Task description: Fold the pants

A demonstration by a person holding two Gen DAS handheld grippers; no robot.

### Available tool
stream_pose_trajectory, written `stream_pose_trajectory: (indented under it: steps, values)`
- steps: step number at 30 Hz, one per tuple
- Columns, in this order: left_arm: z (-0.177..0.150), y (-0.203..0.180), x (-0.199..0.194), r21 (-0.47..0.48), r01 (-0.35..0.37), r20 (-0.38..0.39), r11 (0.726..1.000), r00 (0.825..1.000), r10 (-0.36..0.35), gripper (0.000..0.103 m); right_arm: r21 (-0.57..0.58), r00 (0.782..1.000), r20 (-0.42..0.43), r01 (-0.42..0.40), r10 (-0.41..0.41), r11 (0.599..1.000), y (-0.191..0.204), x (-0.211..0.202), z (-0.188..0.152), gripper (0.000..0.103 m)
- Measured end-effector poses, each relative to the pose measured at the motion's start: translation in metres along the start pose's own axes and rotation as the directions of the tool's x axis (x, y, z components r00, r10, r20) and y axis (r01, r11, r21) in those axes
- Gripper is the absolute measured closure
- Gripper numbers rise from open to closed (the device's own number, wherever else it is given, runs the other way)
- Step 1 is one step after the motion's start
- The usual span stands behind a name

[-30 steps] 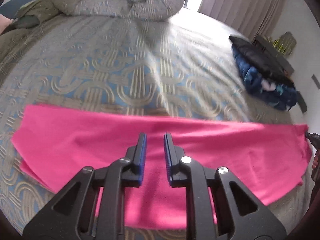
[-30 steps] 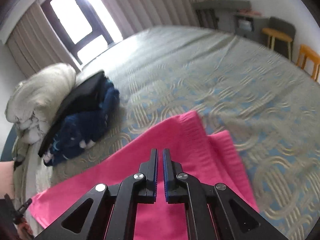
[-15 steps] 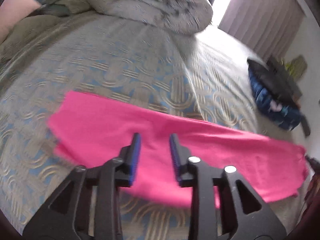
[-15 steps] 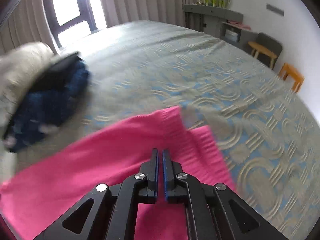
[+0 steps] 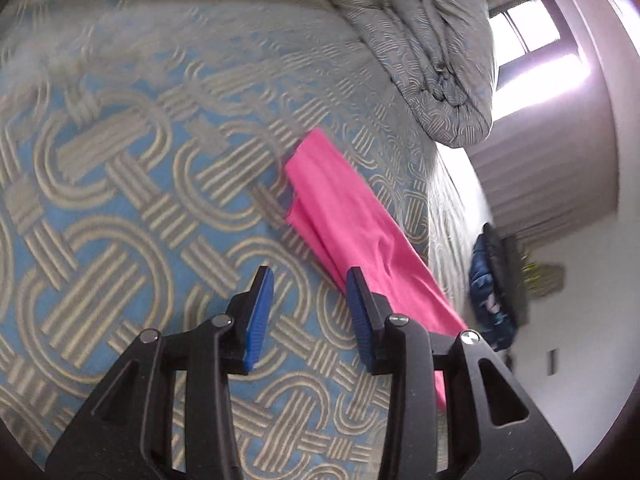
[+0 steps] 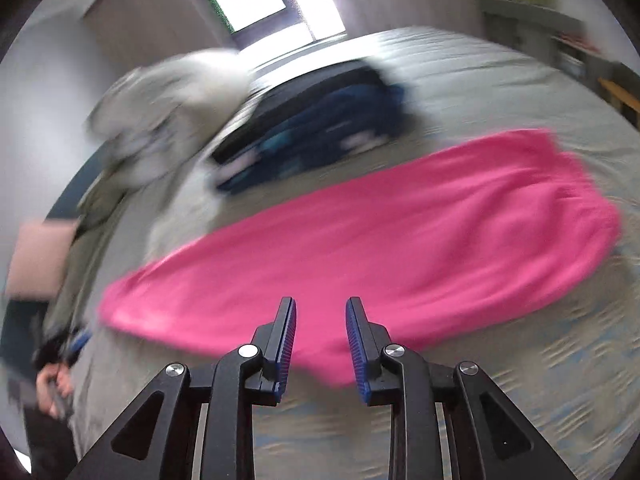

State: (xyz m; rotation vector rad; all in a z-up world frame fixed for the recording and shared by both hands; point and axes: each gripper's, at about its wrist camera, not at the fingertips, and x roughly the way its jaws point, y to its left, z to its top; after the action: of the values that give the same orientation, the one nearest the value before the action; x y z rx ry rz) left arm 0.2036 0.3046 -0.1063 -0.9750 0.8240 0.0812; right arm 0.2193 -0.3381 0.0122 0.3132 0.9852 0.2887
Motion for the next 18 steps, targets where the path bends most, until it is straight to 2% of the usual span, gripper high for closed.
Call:
stream_pose_trajectory:
  steps: [3,6,7,10,13,16,18]
  values:
    - [-0.003,0.011,0.012,-0.089,0.086,-0.027,0.992,0.996,-0.088,0.064,-0.117,0.997,-0.059,-0.058,0.052,0.991,0.067,0.027,-0.012,0.077]
    - [-0.003,0.012,0.026,-0.142,0.141,-0.048,0.980,0.988,-0.149,0.064,-0.253,0.993,-0.096,-0.095,0.072,0.963,0.144,0.059,-0.024,0.077]
    - [-0.003,0.010,0.032,-0.152,0.156,-0.052,0.976,0.985,-0.166,0.064,-0.322,0.992,-0.104,-0.100,0.070,0.942,0.178,0.073,-0.030,0.077]
    - [0.005,0.006,0.044,-0.179,0.183,-0.062,0.967,0.978,-0.197,0.063,-0.436,0.989,-0.131,-0.117,0.066,0.892,0.241,0.100,-0.042,0.077]
    - [0.015,0.001,0.057,-0.199,0.187,-0.082,0.962,0.975,-0.206,0.062,-0.472,0.982,-0.172,-0.157,0.084,0.868,0.287,0.126,-0.051,0.077]
    - [0.020,-0.001,0.063,-0.213,0.170,-0.106,0.962,0.975,-0.196,0.062,-0.531,0.985,-0.166,-0.133,0.051,0.837,0.313,0.144,-0.058,0.075]
    - [0.023,-0.002,0.065,-0.233,0.168,-0.122,0.958,0.972,-0.200,0.057,-0.569,0.988,-0.150,-0.108,0.026,0.815,0.324,0.153,-0.062,0.064]
